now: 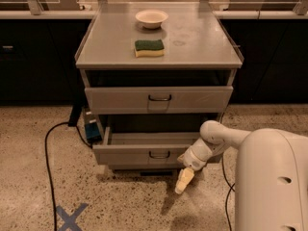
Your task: Close middle drawer
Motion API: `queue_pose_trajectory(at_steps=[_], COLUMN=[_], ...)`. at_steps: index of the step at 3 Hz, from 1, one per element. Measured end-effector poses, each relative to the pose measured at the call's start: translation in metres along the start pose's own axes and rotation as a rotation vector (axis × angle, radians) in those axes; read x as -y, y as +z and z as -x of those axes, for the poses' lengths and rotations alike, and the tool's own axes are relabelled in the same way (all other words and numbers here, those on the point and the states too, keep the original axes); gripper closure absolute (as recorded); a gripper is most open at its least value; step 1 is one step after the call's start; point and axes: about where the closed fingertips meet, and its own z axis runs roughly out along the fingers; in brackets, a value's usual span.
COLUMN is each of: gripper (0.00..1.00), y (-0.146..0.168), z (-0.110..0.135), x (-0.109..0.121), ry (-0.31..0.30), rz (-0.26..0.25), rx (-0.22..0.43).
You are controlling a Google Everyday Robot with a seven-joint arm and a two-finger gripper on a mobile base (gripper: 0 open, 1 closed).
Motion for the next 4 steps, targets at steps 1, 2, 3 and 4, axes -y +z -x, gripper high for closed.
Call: queue_pose_trajectory(at_steps=[1,2,3,4], gripper=[0.00,0.00,0.00,0.00], y=[0.000,-0.011,-0.032,-0.032], z=[0.000,0.012,0.029,0.029], x=[0.000,0.013,0.032,0.032], ry=[0.000,-0.015,-0.031,-0.031], rz=[0.000,-0.046,-0.123,-0.123], rx=[0.000,0.010,0.030,0.030])
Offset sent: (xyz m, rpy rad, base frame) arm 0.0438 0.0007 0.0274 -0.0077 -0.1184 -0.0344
